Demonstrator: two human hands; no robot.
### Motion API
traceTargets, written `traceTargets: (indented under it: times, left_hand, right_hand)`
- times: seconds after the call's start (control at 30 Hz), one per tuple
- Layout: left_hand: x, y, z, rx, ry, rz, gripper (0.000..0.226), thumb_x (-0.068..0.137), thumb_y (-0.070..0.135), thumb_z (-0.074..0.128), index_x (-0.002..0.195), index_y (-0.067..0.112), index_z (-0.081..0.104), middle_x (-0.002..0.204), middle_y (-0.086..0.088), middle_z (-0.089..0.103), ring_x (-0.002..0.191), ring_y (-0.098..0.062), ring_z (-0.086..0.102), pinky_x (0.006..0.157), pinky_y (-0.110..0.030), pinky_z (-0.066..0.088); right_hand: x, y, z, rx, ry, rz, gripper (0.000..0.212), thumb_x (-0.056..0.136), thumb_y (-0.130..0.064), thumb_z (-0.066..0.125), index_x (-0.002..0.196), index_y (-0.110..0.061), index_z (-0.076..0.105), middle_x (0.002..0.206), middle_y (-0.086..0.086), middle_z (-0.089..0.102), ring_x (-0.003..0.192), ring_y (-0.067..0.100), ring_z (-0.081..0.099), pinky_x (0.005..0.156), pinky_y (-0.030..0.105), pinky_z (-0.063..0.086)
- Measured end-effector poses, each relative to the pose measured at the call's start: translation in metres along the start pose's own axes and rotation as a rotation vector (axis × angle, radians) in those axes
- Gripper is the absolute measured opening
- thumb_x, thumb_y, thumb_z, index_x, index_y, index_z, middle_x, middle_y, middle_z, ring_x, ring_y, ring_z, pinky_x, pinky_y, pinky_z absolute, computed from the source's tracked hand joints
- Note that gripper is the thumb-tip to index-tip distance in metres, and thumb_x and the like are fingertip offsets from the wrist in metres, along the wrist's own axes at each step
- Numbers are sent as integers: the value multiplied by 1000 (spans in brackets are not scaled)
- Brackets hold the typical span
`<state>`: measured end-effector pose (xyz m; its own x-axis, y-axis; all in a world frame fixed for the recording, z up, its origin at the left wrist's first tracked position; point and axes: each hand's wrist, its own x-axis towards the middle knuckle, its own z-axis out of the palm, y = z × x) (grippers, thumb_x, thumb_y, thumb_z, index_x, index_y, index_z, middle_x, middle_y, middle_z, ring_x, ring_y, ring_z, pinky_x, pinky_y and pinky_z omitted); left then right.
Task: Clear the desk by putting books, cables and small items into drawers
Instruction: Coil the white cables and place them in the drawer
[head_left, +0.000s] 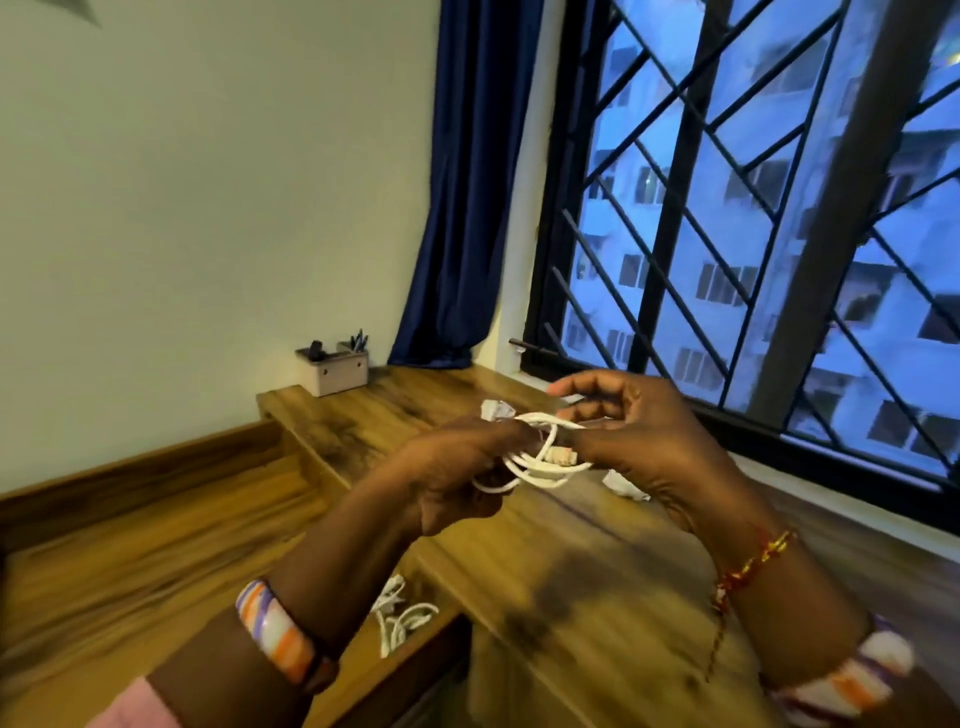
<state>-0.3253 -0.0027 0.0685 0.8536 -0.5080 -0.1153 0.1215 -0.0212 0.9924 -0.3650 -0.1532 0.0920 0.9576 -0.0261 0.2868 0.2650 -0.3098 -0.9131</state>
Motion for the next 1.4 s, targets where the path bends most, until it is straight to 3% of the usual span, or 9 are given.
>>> traceTargets:
  times: [0.2,0.3,0.37,0.53,0.67,0.8,1.0,1.1,1.4]
  left_hand:
    - [-77,18,-10,575,185,318,19,90,27,56,74,17,62,59,6,56,51,-2,48,48,-16,37]
    - [-103,26,-24,869,347,402,19,92,31,51,80,19,60,71,1,60,64,-12,55,57,-29,45]
    - [-120,28,-37,1031,502,435,20,93,32,47,92,17,60,86,-3,64,74,-16,58,65,-36,50]
    - [-171,26,-91,1230,845,465,24,94,31,47,111,15,52,101,-4,62,71,-12,45,61,-23,36]
    - [-227,26,-156,1185,974,436,17,94,28,46,102,13,50,95,-5,61,72,-18,53,61,-31,45]
    - [-282,22,-215,1109,1087,444,12,94,26,44,97,16,49,84,3,53,65,-6,45,53,-21,37]
    - [-357,19,-278,922,1089,431,20,94,21,43,75,23,42,72,8,49,61,-6,45,48,-16,32]
    - [-380,18,-298,823,1013,417,19,93,16,42,75,22,44,72,8,49,63,-5,44,53,-19,34]
    - [-400,6,-330,1210,1175,477,12,90,18,40,80,21,35,70,10,37,67,-12,38,52,-21,27]
  right_hand:
    - [-45,-18,41,-101,84,-362,26,74,-1,73,85,-24,68,87,0,71,84,13,68,67,20,56]
    - [-57,-32,63,-247,158,-642,33,78,0,69,95,-28,67,93,-8,70,88,6,67,76,18,54]
    - [-61,-43,83,-387,221,-819,31,79,2,67,101,-19,68,101,-3,68,93,8,65,81,19,52]
    - [-64,-73,157,-544,171,-1002,26,77,-1,62,101,-7,71,119,18,62,101,22,65,83,25,54]
    - [-61,-96,237,-785,155,-1014,35,77,-4,70,111,-8,67,124,23,59,77,30,71,58,35,59]
    - [-66,-127,316,-778,80,-1014,28,89,-21,53,113,-12,65,131,21,55,82,29,71,57,34,59]
    - [-85,-171,419,-90,14,-897,8,82,-21,65,90,-18,64,90,-2,70,76,2,65,63,6,48]
    - [-89,-186,449,233,-132,-611,29,76,-17,72,88,-33,50,92,-13,65,80,-2,65,61,10,52]
    - [-90,-206,489,-95,-200,-669,17,89,-9,56,95,-24,56,76,-25,49,68,-5,53,56,-5,39]
